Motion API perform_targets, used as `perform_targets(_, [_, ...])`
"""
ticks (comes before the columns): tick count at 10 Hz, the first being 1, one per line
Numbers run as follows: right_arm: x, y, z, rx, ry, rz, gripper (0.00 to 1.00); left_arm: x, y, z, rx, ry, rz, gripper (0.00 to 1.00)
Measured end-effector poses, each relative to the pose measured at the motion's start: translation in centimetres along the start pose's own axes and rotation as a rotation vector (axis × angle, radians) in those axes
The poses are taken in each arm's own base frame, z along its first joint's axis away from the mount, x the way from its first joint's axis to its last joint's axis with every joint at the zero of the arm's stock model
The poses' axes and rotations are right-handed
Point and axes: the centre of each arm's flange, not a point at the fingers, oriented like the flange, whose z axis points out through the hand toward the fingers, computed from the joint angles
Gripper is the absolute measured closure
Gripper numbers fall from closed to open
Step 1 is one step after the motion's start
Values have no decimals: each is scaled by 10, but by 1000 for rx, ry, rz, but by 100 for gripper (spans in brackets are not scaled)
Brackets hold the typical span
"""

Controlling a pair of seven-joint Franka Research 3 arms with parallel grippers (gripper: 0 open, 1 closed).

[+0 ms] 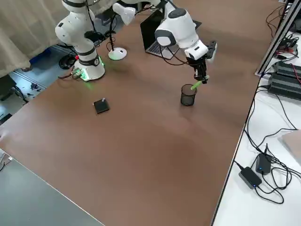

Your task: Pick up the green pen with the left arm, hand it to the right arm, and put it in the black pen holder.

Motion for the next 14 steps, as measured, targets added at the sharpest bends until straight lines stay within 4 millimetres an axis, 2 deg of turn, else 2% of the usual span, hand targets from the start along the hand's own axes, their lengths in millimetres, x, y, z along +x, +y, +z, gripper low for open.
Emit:
perform_targets(4, [-10,-4,7,7,-25,-4,82,-19,-5,3,6,6,14,0])
perform_targets(6, [-22,-5,17,9,-56,-4,82,-19,-15,3,6,5,-7,0])
perform_targets(9, [-38,-4,35,11,-96,-4,82,-17,-18,7,6,6,-16,0])
perform_targets(12, [-44,-4,46,11,-112,-4,82,-13,-17,10,5,5,-19,0])
perform_targets(14, [-45,-4,49,10,-113,-4,79,-13,-17,9,5,8,-16,0])
